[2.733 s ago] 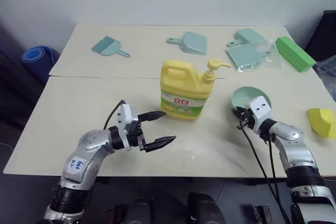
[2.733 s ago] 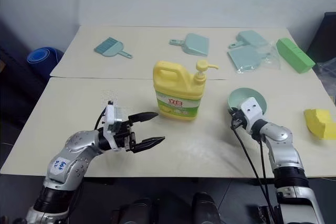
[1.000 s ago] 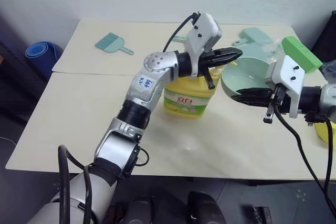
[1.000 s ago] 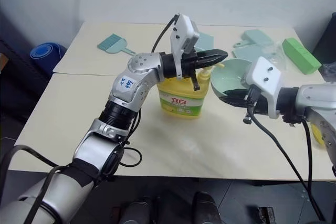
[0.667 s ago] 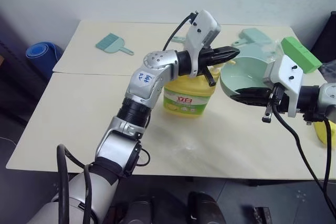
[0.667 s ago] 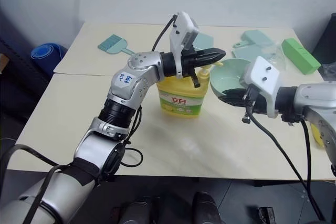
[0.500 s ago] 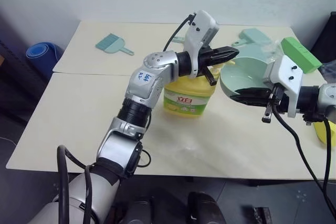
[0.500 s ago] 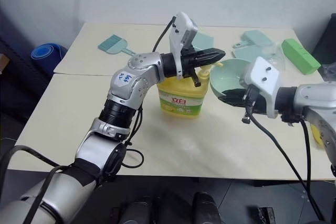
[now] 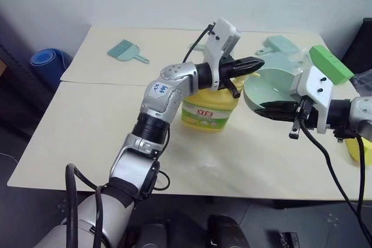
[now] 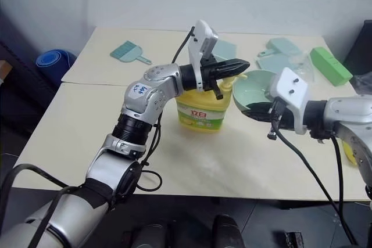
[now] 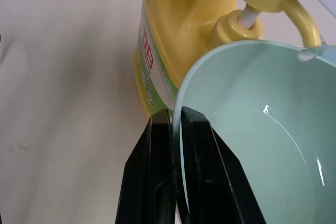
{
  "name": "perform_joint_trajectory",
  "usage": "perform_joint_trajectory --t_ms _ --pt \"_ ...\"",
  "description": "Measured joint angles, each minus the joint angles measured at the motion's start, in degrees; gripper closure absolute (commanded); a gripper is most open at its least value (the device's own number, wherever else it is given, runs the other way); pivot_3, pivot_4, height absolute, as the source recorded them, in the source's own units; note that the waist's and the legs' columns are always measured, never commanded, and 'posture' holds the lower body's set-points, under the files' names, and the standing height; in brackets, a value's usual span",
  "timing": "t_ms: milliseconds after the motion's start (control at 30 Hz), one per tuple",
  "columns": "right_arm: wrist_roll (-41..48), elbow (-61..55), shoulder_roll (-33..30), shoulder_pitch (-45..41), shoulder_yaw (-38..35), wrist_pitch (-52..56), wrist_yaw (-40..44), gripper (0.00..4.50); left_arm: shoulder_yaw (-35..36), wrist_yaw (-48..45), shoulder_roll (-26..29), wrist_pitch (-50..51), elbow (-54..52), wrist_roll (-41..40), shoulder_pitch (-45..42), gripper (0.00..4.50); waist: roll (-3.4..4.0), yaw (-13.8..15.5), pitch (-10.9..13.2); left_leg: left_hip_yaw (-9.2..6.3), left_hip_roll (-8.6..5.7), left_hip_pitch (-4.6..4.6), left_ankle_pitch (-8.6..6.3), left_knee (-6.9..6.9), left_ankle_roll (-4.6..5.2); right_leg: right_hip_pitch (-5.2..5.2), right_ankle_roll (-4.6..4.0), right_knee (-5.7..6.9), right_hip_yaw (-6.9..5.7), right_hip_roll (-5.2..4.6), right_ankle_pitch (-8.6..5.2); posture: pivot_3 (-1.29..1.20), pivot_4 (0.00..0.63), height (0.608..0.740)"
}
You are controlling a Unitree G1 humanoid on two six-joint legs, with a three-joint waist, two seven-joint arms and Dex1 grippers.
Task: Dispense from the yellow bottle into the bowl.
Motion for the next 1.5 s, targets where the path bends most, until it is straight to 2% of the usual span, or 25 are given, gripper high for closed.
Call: perform_joint_trajectory --t_ms 267,467,667,767,867,1100,1233,1267,1300,1367,1500 --pt "0.12 -0.16 0.32 0.87 -0.25 -0.01 -0.85 4.50 -0.58 -0.18 -0.16 -0.35 0.00 0.01 0.82 4.48 -0.06 0.01 -0.31 -0.02 0.01 0.07 0.00 -0.05 0.00 0.07 0.00 -0.03 -0.02 0.00 0.00 0.00 0.150 0.740" --pt "-0.03 0.17 2.34 2.73 -1.48 -2.14 -2.15 4.50 2.11 -0.16 -1.61 -1.76 0.04 -1.48 1.44 4.48 -0.07 0.08 -0.30 -0.02 0.01 -0.04 0.00 -0.06 0.00 0.02 0.00 -0.09 -0.02 0.00 0.00 0.00 0.150 0.740" --pt "-2.22 6.65 4.56 6.50 -2.49 -8.32 -2.17 4.50 7.49 -3.31 -1.21 -4.34 -0.21 -7.08 3.03 4.48 -0.02 0.03 -0.11 0.08 -0.01 -0.60 0.01 -0.09 0.00 -0.65 0.00 0.07 0.01 0.00 0.00 0.00 0.150 0.740" --pt "-4.92 14.06 7.00 8.14 -2.34 -14.18 -1.95 4.50 12.31 -9.32 -0.82 -5.96 -5.97 -15.12 4.16 4.48 0.01 -0.08 -0.05 0.05 -0.01 -1.02 0.01 -0.02 -0.01 -1.04 0.01 0.10 -0.08 -0.01 0.00 0.00 0.150 0.740" --pt "-9.84 23.59 9.01 9.25 -1.73 -22.09 -2.08 4.50 13.36 -13.33 6.50 -6.52 -11.54 -16.78 6.30 4.48 0.07 -0.35 -0.07 0.07 -0.01 -0.99 0.02 -0.03 0.01 -1.08 0.01 0.14 -0.08 0.00 0.01 0.00 0.150 0.740" --pt "-19.42 49.13 16.48 7.16 2.46 -44.14 -1.44 4.50 16.39 -19.17 21.62 -5.85 -16.51 -17.76 20.99 4.48 0.18 -1.82 0.06 0.03 0.01 -1.03 0.04 0.08 -0.01 -1.08 0.02 0.21 -0.07 -0.03 0.01 0.00 0.150 0.740" --pt "-20.61 55.79 18.28 4.62 2.89 -49.83 -0.67 4.50 17.89 -20.29 28.06 -5.79 -19.19 -17.60 27.54 4.48 0.27 -2.09 0.09 -0.01 0.02 -1.02 0.04 0.12 -0.01 -1.08 0.02 0.26 -0.08 -0.04 0.01 0.00 0.150 0.740" --pt "-20.57 56.48 18.48 4.32 2.82 -50.54 -0.26 4.50 17.75 -20.61 29.78 -5.51 -20.00 -17.15 30.16 4.30 0.29 -2.15 0.10 -0.04 0.04 -1.02 0.04 0.13 -0.01 -1.07 0.01 0.28 -0.10 -0.03 0.01 0.00 0.150 0.740" --pt "-20.28 57.03 18.57 4.25 2.71 -51.36 0.77 4.00 17.07 -20.88 31.62 -4.97 -20.59 -16.32 33.03 4.09 0.29 -2.13 0.10 -0.07 0.04 -1.03 0.04 0.13 -0.01 -1.07 0.01 0.30 -0.13 -0.04 0.01 0.00 0.150 0.740" --pt "-19.56 56.93 18.59 4.62 2.52 -52.46 2.47 3.59 16.01 -20.91 33.95 -3.99 -21.36 -15.28 36.64 3.67 0.30 -2.11 0.10 -0.07 0.04 -1.04 0.04 0.13 -0.01 -1.07 0.01 0.29 -0.12 -0.04 0.01 0.00 0.150 0.740" --pt "-17.90 53.43 18.45 7.34 0.70 -54.00 3.74 2.33 15.73 -20.23 36.79 -3.06 -24.60 -14.13 42.59 2.55 0.31 -1.64 0.11 -0.06 0.04 -1.04 0.04 0.14 -0.01 -1.06 0.01 0.29 -0.10 -0.05 0.01 0.00 0.150 0.740"
